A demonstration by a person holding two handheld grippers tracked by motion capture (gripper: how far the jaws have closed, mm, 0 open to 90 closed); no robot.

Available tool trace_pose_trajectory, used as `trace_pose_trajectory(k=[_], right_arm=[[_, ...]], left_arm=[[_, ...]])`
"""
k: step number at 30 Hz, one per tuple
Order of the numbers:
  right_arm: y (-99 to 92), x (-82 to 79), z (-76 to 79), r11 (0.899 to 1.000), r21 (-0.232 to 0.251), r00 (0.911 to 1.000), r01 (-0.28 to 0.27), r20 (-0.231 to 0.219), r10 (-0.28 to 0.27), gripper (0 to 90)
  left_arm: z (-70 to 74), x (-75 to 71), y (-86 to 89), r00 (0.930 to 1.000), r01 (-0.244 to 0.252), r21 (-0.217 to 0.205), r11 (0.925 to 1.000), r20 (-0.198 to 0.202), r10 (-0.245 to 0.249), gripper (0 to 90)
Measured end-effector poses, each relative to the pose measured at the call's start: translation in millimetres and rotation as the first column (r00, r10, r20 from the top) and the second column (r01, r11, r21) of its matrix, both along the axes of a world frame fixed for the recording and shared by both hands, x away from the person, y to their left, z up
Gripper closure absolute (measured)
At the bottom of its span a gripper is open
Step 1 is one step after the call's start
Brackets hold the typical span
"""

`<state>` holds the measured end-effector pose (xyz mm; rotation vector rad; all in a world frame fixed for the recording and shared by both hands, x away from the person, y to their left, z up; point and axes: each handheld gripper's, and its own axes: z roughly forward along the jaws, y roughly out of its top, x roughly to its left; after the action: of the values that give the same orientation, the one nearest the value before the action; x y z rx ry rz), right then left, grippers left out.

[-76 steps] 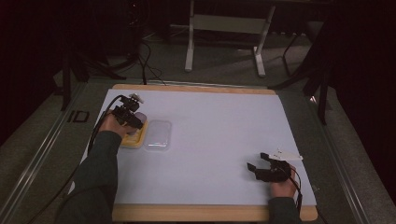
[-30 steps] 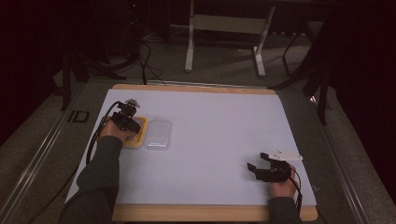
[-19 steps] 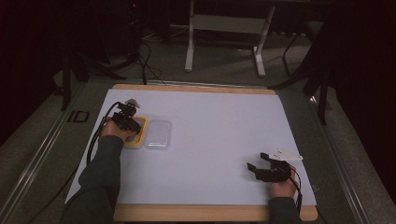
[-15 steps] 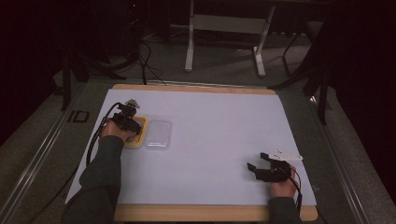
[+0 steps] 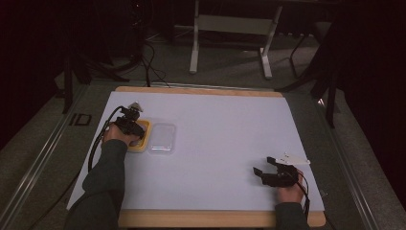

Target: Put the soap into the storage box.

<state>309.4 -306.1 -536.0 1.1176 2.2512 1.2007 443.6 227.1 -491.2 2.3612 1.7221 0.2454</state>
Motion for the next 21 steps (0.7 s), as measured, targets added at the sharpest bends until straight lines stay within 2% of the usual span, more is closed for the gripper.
trace_pose_trajectory(k=[4, 7, 14, 17, 19, 21], right_arm=[[0.0, 0.1, 0.0, 1.000, 0.000, 1.0000, -0.001, 0.001, 0.001, 22.2], [0.0, 0.0, 0.0, 1.000, 0.000, 1.0000, -0.001, 0.000, 0.001, 22.2], [0.2, -0.1, 0.0, 1.000, -0.002, 1.0000, 0.000, 0.001, 0.000, 22.2], [0.2, 0.0, 0.0, 1.000, -0.002, 1.0000, 0.000, 0.000, 0.000, 22.2], [0.2, 0.0, 0.0, 1.000, -0.002, 1.0000, 0.000, 0.001, 0.000, 22.2], [0.3, -0.1, 0.0, 1.000, -0.003, 1.0000, 0.000, 0.000, 0.000, 22.2]], left_arm=[[1.1, -0.7, 1.3, 1.0000, 0.007, 0.005, 1.0000, 0.002, -0.007, 46.6], [3.0, -2.7, -0.2, 0.9996, 0.027, 0.025, 0.9993, 0.009, -0.027, 40.0], [13.2, -7.3, -1.6, 0.9979, 0.036, 0.037, 0.9987, 0.052, -0.038, 34.5], [19.1, -10.4, -2.1, 0.9960, 0.041, 0.033, 0.9986, 0.079, -0.044, 34.5], [25.7, -13.9, -2.8, 0.9921, 0.047, 0.024, 0.9986, 0.115, -0.049, 36.6], [31.4, -16.3, -4.9, 0.9891, 0.059, 0.010, 0.9982, 0.135, -0.060, 37.5]])
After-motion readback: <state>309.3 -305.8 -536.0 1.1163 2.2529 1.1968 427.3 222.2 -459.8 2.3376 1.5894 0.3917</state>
